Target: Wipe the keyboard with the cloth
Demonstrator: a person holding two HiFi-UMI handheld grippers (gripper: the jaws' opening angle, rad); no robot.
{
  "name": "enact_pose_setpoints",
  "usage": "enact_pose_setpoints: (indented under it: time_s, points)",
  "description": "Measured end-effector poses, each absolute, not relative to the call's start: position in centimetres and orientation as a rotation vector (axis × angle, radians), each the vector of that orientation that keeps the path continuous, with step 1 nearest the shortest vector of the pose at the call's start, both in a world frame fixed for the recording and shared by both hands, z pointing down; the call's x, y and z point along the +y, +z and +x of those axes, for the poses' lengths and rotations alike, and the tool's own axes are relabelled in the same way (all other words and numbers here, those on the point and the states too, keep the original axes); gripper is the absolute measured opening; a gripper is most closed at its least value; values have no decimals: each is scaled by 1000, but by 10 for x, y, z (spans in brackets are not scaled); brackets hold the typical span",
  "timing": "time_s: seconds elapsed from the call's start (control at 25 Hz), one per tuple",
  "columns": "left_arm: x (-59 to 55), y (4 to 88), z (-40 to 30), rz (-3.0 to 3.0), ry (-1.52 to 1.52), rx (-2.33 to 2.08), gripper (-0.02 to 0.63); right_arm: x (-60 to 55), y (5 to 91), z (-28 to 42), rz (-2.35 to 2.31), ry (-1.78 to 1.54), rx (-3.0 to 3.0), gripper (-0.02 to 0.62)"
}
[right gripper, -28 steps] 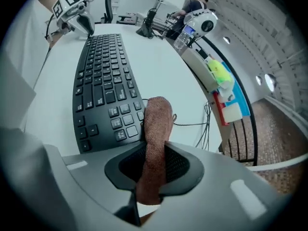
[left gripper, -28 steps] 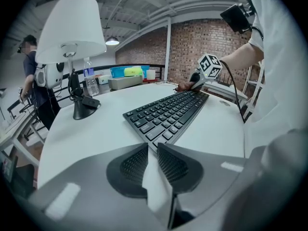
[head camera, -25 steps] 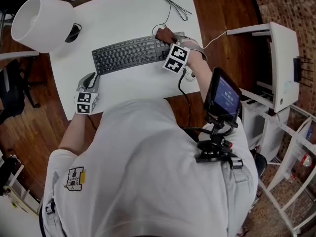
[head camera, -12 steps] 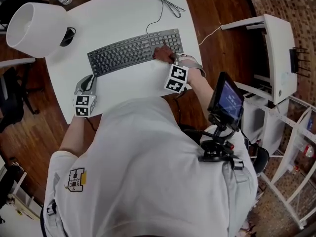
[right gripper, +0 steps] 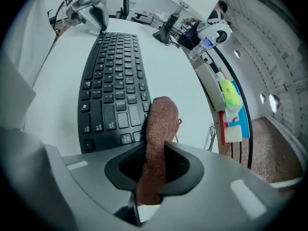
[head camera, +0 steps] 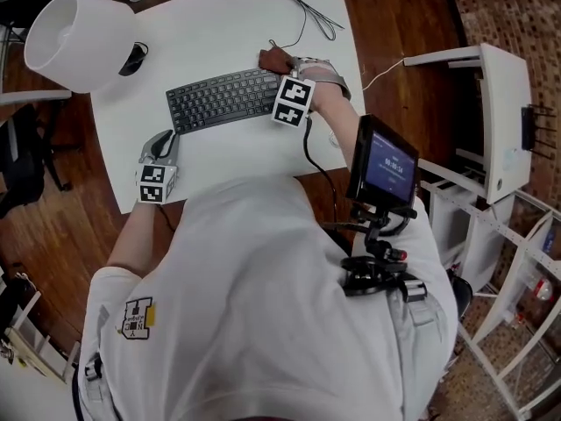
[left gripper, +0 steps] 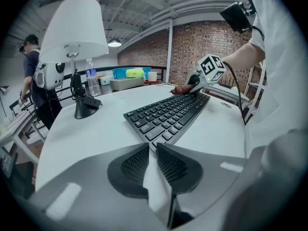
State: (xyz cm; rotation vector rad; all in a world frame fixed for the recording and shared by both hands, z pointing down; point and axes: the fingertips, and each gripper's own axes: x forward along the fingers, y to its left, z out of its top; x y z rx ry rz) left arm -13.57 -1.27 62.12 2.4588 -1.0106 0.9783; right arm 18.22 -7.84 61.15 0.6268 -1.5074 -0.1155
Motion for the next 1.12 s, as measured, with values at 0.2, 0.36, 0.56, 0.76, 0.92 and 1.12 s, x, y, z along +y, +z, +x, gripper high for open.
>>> enact_pose_setpoints:
  time_s: [0.2, 0.36, 0.56, 0.76, 0.92, 1.12]
  points:
    - [-21, 629, -143, 2464, 945, -1019, 14, -26, 624, 167, 575, -89, -1516, 80]
    - [-24, 632, -143, 2473, 950, -1010, 12, 30, 633, 163, 507, -62, -1520, 80]
    - [-23, 633, -143, 2473, 956, -999, 13, 70, 643, 161, 425, -11, -1542, 80]
    - [-21, 631, -143, 2468, 963, -1002, 14, -18, 608, 170, 620, -28, -1589, 80]
    - [-19, 629, -140, 2451, 969, -1015, 14, -105, 589, 170, 696, -144, -1537, 80]
    - [-13, 623, -138, 2443, 961, -1038, 14, -81, 611, 147, 495, -208, -1487, 80]
